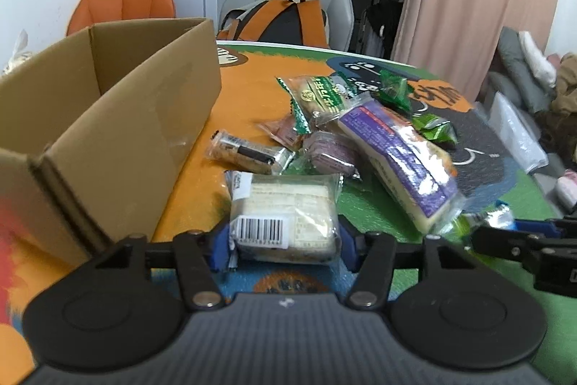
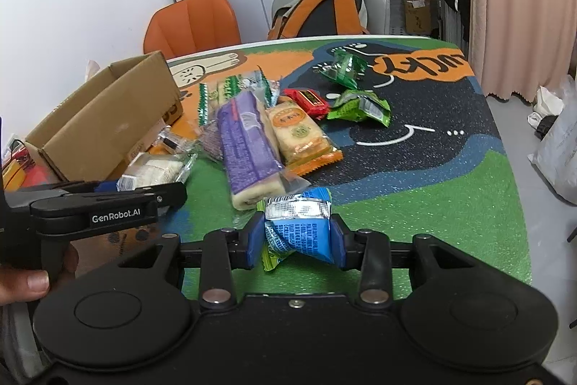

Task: Organize snacks
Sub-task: 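Carry both snacks over the cardboard box and open both tools to drop them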

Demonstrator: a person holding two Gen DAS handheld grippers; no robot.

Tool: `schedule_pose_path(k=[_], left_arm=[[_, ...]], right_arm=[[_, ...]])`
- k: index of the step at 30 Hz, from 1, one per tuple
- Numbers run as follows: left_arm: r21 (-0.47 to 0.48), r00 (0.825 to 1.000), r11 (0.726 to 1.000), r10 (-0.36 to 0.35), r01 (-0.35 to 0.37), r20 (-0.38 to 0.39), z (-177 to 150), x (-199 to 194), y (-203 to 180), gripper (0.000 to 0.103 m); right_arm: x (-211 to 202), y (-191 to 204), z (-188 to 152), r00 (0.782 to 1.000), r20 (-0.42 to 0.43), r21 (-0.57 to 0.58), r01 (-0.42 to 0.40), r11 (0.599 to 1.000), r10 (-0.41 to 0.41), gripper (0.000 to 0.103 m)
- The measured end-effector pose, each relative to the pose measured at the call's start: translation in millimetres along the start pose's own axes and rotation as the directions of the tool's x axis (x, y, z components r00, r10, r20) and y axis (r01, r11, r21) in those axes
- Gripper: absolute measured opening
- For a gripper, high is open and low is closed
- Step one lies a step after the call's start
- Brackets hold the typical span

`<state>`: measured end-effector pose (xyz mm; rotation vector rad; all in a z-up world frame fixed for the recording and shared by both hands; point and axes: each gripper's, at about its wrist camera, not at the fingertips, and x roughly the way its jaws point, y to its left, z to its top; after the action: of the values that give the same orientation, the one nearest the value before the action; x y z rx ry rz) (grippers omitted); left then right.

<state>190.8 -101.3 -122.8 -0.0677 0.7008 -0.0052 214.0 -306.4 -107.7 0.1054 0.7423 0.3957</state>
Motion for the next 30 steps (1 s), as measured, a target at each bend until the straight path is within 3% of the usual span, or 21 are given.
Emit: schedule_pose_path(k=[11, 30], left_arm=[[-0.011, 0.994, 0.998, -0.054, 0.055, 0.094, 6, -49, 4, 0.057], [-0.034, 0.969, 0.997, -0.053, 0.063, 0.241, 39, -111, 32, 0.056]], right_arm=[[-18, 22, 8, 0.998, 0.059, -0.022, -0.009, 1.000, 0.011, 0.039], [-25, 67, 38, 0.987, 0.148, -0.072, -0.054, 0.996, 0.064, 0.038]])
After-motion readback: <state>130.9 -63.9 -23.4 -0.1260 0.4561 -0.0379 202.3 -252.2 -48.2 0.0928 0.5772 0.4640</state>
